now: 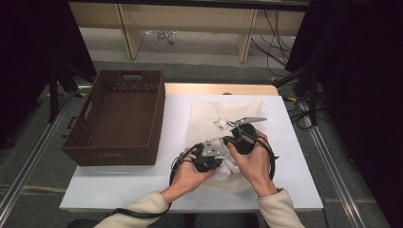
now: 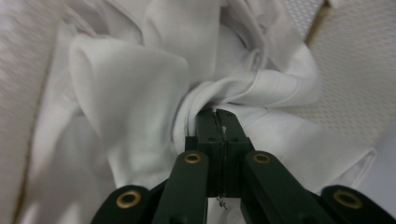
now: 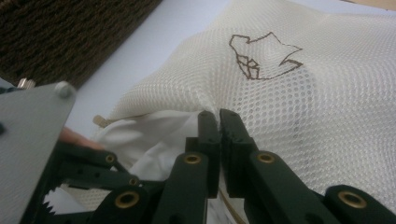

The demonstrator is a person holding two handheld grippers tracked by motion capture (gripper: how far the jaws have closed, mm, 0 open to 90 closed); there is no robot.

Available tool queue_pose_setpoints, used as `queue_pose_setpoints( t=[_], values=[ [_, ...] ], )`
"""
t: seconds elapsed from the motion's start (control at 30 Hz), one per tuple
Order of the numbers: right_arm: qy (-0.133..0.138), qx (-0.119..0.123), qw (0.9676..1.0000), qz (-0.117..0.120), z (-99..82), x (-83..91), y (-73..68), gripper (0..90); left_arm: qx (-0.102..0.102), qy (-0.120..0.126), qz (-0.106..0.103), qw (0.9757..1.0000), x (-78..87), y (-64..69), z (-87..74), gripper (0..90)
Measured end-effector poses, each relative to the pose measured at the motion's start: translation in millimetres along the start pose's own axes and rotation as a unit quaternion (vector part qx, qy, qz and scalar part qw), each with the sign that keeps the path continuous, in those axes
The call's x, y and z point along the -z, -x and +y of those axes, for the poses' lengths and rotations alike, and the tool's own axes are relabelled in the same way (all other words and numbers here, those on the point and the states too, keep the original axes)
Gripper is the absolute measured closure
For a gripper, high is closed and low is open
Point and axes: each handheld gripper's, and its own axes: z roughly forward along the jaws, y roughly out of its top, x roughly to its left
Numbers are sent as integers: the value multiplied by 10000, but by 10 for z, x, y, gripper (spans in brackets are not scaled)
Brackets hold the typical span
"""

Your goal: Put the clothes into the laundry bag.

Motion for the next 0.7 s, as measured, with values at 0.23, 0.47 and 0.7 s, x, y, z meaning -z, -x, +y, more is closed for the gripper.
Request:
queue_pose_setpoints(
  t=[0.23, 0.47, 0.7],
  values=[
    [46, 4, 10000, -71, 10, 57, 31, 889, 74, 141, 360, 9992, -86, -88, 48, 889],
    [51, 8, 10000, -70, 12, 93, 46, 890, 73, 286, 425, 9987, -51, -75, 74, 889],
    [29, -21, 9999, -95, 8, 70, 44, 890, 1, 119, 482, 9988, -197, -111, -48, 836]
  ],
)
